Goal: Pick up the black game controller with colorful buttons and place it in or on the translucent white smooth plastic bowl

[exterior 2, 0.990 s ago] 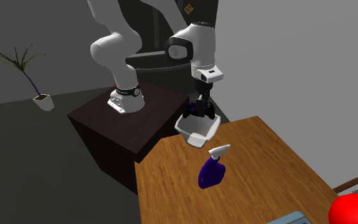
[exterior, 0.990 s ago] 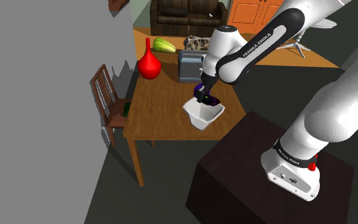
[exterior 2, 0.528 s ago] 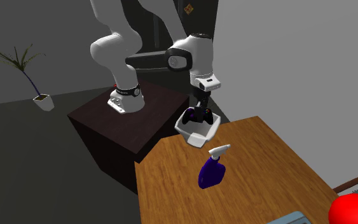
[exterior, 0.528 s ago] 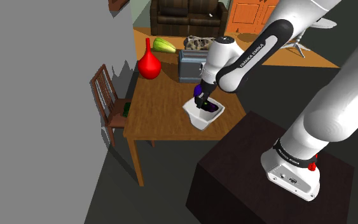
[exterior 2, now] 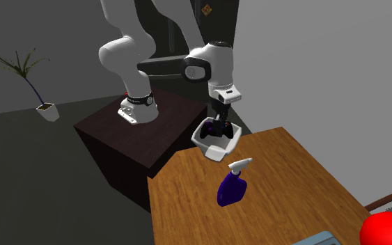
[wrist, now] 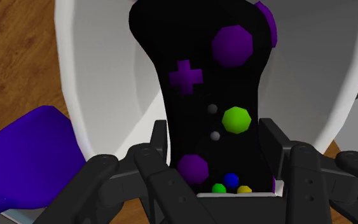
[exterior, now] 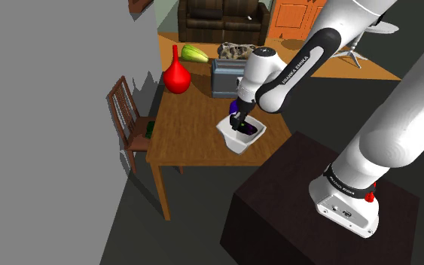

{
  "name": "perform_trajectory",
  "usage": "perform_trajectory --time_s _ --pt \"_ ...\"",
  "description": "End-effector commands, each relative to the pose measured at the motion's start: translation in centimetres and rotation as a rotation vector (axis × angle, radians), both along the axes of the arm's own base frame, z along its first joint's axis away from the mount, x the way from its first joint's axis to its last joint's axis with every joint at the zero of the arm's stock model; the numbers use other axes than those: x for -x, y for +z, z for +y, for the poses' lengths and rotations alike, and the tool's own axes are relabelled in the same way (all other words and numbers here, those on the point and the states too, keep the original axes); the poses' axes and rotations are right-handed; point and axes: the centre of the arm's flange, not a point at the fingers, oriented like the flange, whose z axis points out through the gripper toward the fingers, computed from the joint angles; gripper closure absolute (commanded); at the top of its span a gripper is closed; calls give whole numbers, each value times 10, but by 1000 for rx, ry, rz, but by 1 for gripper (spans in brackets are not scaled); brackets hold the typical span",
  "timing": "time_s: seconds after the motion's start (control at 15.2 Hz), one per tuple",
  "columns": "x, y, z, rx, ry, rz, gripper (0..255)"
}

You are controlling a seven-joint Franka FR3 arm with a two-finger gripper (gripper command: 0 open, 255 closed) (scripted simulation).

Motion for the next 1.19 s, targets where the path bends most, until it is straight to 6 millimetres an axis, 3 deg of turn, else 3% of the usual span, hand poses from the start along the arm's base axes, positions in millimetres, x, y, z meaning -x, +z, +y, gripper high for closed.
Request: perform_trajectory --time_s 0.0,0.07,0.4,0.66,1.12 --pt "0 0 0 0 0 0 255" --pt "0 0 0 0 0 0 0" --pt "0 0 0 0 0 0 0" --pt "7 49 3 0 0 0 0" --pt "7 49 3 0 0 0 0"
